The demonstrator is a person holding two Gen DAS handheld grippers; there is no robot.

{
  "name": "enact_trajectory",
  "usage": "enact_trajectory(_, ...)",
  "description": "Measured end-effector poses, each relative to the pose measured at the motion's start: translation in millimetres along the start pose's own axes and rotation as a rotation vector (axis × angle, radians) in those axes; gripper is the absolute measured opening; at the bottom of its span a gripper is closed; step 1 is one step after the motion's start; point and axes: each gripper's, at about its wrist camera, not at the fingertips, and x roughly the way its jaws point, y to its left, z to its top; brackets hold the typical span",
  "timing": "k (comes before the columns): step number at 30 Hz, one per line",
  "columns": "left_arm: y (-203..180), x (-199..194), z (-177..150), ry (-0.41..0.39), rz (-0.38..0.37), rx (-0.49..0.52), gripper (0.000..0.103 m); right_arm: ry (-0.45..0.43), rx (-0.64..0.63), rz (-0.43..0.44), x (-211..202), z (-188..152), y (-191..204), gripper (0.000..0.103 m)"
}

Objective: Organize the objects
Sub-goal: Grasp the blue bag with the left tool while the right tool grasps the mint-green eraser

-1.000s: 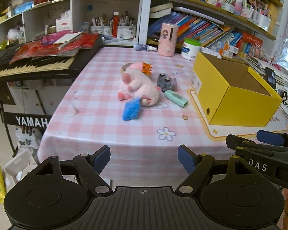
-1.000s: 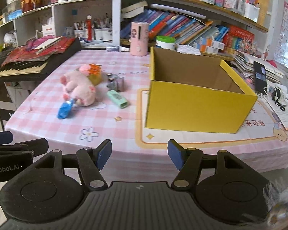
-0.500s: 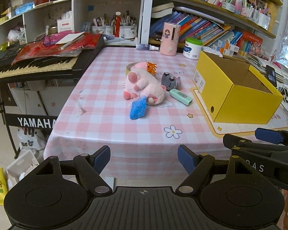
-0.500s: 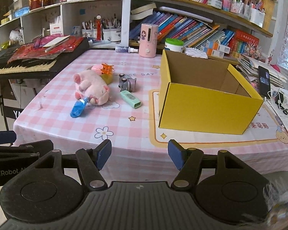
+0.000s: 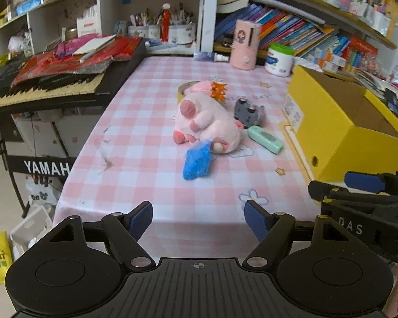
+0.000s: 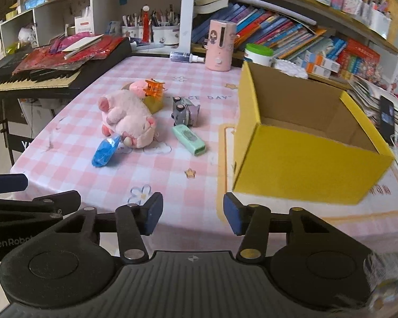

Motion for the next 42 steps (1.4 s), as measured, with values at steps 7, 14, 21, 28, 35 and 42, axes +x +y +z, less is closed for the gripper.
enact_trajectory(7, -0.2, 37.9, 23.4, 0.031, 0.033, -0.02, 0.064, 0.019, -0.046, 0.038, 43.8, 28.8, -3.2, 0.043)
enact_trajectory(14, -2.8, 72.7, 41.1, 0.072, 0.052, -0.016, 0.057, 0.043, -0.096, 0.071, 88.9, 58.0, -3.8, 0.037)
enact_trajectory(21, -8.4, 100.4, 52.9, 0.098, 0.073, 0.022, 0.052, 0.065, -0.174, 0.041, 129.0, 72.5, 1.9, 0.038)
enact_trajectory(28, -5.7, 114.6, 54.8, 0.133, 0.086, 0.015, 0.036, 0.102, -0.194, 0.036, 159.8, 80.0, -0.6, 0.038)
enact_trajectory(35, -2.5, 112.5, 54.3, 0.141, 0.062, -0.007, 0.028, 0.163, -0.126, 0.102, 177.3, 84.1, -5.7, 0.026)
enact_trajectory(42, -0.7, 88.7, 56.6, 0.074, 0.058, -0.02, 0.028, 0.147, -0.044, 0.153, 160.0, 84.2, -9.1, 0.023)
